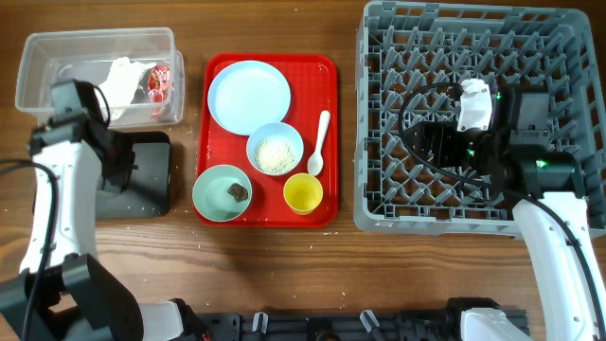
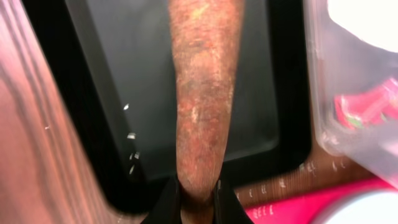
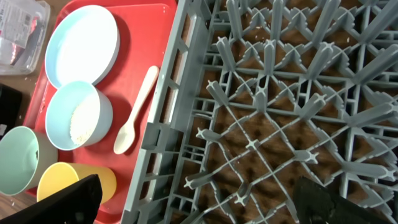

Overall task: Sort waste into correct bins and load items into the dishwasher rack
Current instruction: 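Move the bread stick left and drop it onto the black tray, then grasp the green bowl rim with the left gripper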

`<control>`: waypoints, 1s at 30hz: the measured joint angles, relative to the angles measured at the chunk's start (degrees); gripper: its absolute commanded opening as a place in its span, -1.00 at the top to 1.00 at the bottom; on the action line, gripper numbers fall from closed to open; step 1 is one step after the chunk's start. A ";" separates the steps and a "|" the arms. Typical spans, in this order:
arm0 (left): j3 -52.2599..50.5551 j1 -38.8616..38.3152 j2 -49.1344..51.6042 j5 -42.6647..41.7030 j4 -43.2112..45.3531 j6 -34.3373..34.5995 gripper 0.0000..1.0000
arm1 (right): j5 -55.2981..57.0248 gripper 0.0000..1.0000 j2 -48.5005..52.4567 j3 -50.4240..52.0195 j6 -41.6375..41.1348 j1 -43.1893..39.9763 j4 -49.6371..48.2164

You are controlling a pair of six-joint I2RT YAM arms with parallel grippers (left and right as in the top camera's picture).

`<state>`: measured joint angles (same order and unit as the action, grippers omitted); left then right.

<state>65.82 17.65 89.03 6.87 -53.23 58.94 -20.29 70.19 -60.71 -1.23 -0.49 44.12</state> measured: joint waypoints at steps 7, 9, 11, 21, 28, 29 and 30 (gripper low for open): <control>-12.70 0.00 0.11 4.04 16.09 6.69 -0.06 | 0.00 -0.99 0.00 0.00 0.00 0.00 0.00; -13.14 0.00 0.11 4.31 16.46 6.84 -0.24 | 0.00 -1.00 0.00 0.00 0.00 0.00 0.00; -13.22 0.00 0.11 4.61 17.51 7.34 -0.35 | 0.00 -1.00 0.00 0.00 0.00 0.00 -0.02; -6.34 -1.51 -4.55 -4.66 18.10 -20.35 -0.99 | 0.00 -0.99 0.00 0.00 -1.38 0.00 -1.38; -3.43 -10.05 -10.38 -21.68 18.64 -39.19 -0.99 | 0.00 -0.99 0.00 0.00 -3.89 0.00 -2.08; -3.43 -11.78 -10.34 -22.27 18.49 -39.98 -0.99 | 0.00 -0.99 0.00 0.00 -3.93 0.00 -2.10; -3.41 -14.19 -10.34 -22.12 18.27 -40.85 -0.99 | 0.00 -0.99 0.00 0.00 -3.96 0.00 -2.10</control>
<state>62.41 3.46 78.70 -15.25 -34.96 18.09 -20.29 70.19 -60.71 -5.19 -0.49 42.02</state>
